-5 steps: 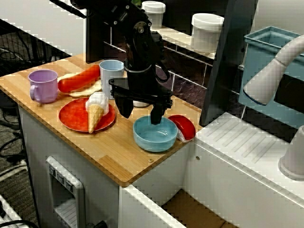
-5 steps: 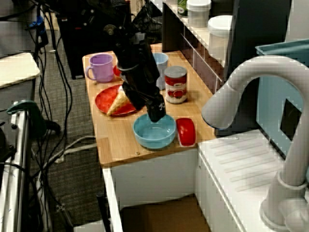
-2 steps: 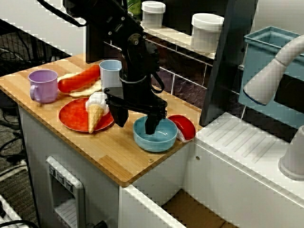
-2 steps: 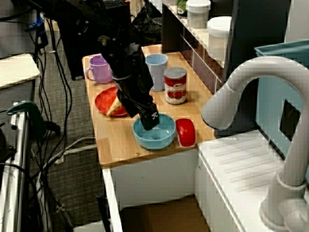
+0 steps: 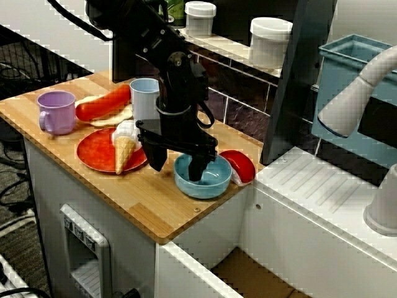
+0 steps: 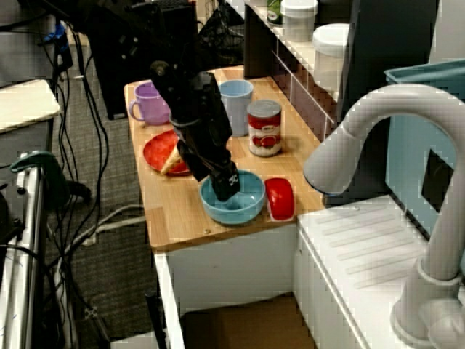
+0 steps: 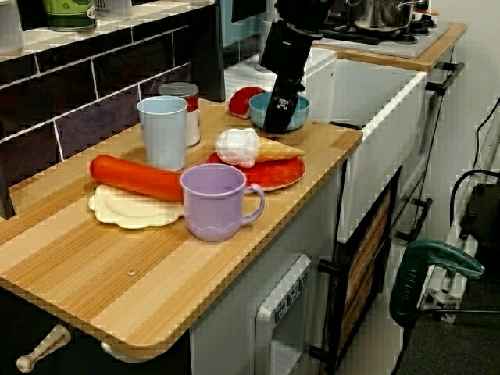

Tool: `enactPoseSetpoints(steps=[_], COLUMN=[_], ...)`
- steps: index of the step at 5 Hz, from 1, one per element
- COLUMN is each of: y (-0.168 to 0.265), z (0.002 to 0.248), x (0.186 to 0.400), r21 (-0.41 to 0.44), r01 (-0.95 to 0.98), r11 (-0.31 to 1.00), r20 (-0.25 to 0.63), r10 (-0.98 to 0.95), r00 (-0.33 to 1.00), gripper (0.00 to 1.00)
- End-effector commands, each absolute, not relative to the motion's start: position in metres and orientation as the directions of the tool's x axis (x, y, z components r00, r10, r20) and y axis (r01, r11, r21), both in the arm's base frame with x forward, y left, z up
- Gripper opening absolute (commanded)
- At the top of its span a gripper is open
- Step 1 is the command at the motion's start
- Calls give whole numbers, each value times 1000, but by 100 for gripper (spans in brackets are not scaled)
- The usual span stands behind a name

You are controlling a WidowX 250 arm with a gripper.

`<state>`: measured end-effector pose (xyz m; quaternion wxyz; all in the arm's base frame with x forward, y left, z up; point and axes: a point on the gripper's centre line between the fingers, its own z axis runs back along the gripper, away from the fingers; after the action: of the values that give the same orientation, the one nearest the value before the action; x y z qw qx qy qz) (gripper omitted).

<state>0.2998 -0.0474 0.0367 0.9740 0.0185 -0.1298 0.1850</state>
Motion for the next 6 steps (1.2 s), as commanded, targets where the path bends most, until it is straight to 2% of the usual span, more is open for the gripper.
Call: enactPoseSetpoints(steps=[1, 2, 5, 6], y=[-38, -40, -36, -33], z=[41, 42, 58, 72], x=[309, 312, 312, 308], r21=[-36, -34, -60, -88], r01=[-358, -360, -371, -367], r11=[933, 932, 927, 926], r20=[258, 254, 239, 246], r10=[355, 357, 374, 377], r00=[899, 899, 896, 893], gripper=[5, 0, 0, 0])
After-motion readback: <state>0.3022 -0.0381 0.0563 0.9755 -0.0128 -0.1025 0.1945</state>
